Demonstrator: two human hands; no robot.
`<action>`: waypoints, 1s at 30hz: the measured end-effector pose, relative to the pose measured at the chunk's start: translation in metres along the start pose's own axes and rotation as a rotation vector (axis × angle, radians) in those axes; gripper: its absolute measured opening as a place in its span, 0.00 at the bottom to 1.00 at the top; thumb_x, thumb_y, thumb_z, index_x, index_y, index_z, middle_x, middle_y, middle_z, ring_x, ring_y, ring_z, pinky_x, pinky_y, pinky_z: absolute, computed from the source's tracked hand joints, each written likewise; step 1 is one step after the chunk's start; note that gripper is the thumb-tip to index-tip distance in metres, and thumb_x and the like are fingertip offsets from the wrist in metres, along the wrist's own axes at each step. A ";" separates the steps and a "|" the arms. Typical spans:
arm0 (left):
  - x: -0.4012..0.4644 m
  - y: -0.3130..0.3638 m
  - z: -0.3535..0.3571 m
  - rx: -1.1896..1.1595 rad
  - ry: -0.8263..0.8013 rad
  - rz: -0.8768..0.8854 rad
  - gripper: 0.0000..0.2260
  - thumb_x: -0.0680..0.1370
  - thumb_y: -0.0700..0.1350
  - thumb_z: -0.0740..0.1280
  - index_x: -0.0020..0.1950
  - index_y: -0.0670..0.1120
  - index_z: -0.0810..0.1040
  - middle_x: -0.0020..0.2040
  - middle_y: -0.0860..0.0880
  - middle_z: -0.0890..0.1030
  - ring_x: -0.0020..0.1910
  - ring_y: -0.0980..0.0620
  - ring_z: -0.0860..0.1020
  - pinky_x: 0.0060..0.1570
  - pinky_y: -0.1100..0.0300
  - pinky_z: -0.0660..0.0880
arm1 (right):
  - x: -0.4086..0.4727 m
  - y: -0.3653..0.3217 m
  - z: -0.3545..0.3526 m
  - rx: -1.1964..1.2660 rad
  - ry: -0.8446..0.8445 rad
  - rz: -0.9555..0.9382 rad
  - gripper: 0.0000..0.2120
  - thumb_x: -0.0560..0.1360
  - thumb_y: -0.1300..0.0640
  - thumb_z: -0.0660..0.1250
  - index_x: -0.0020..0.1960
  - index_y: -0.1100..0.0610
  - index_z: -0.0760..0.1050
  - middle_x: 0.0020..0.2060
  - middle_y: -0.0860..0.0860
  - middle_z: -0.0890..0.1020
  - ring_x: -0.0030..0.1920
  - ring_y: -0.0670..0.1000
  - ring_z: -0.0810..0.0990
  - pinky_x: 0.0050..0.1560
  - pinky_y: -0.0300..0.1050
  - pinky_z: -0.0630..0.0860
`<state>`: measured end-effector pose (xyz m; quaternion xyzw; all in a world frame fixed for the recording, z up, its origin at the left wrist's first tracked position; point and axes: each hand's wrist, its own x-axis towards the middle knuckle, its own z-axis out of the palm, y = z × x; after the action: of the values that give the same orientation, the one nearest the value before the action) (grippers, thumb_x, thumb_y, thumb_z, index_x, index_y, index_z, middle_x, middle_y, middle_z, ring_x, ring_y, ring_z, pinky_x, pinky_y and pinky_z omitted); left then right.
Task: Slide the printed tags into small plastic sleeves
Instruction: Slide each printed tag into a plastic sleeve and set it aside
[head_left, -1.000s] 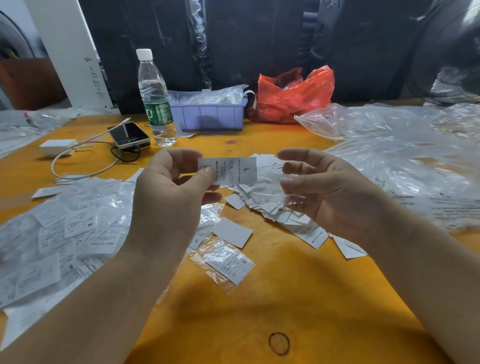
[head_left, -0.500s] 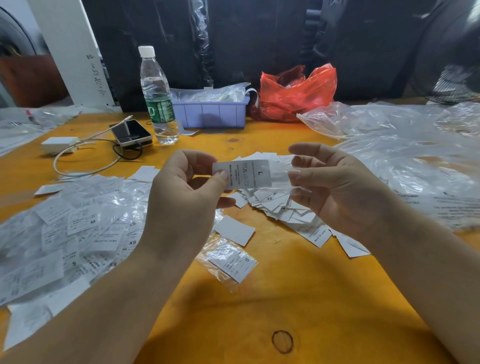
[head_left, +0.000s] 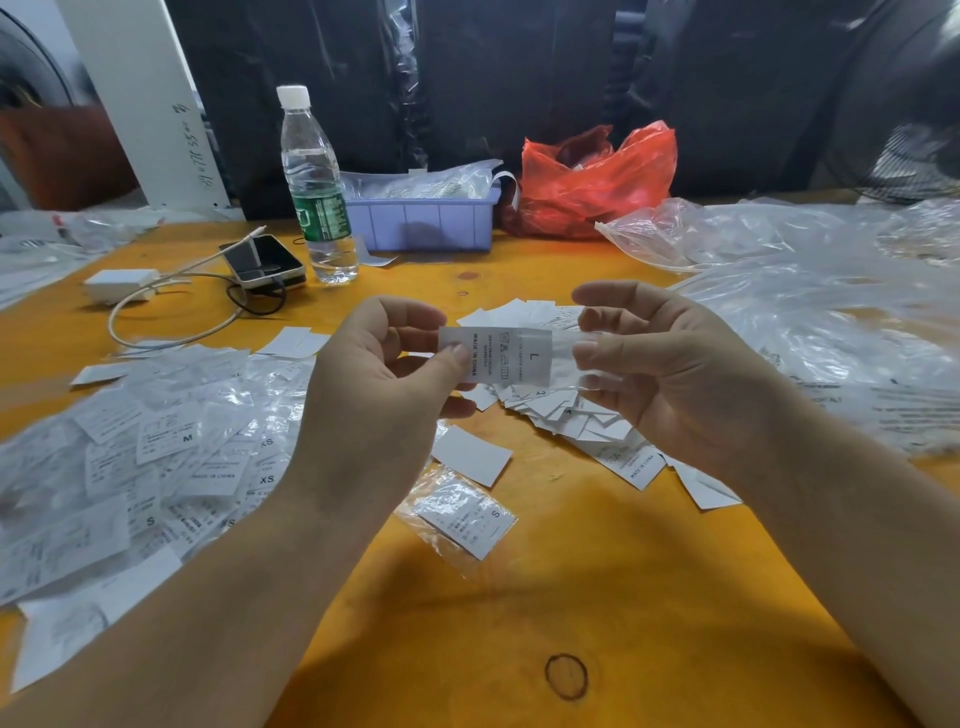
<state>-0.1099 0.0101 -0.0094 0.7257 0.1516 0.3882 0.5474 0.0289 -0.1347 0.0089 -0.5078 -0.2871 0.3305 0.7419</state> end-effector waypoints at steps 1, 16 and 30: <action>0.000 0.000 0.000 0.000 -0.005 0.001 0.07 0.77 0.41 0.71 0.48 0.52 0.74 0.42 0.51 0.83 0.41 0.54 0.84 0.34 0.65 0.80 | 0.000 0.000 0.000 -0.009 -0.003 0.002 0.21 0.59 0.69 0.71 0.51 0.57 0.79 0.42 0.53 0.77 0.42 0.55 0.81 0.35 0.42 0.79; -0.002 0.000 0.001 -0.010 -0.129 -0.034 0.07 0.77 0.42 0.70 0.50 0.52 0.75 0.42 0.56 0.83 0.42 0.57 0.84 0.34 0.65 0.80 | -0.002 0.002 0.002 -0.109 -0.042 0.025 0.20 0.59 0.68 0.71 0.49 0.55 0.80 0.49 0.55 0.77 0.53 0.57 0.83 0.42 0.45 0.81; -0.003 0.003 0.002 -0.027 -0.222 -0.063 0.09 0.74 0.41 0.73 0.51 0.51 0.77 0.42 0.50 0.85 0.34 0.56 0.81 0.33 0.62 0.80 | -0.001 0.003 0.000 -0.132 -0.050 0.036 0.20 0.59 0.68 0.72 0.50 0.57 0.79 0.43 0.53 0.83 0.52 0.60 0.84 0.44 0.47 0.83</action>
<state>-0.1115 0.0059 -0.0086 0.7516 0.1077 0.2901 0.5825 0.0281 -0.1348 0.0058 -0.5524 -0.3174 0.3369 0.6933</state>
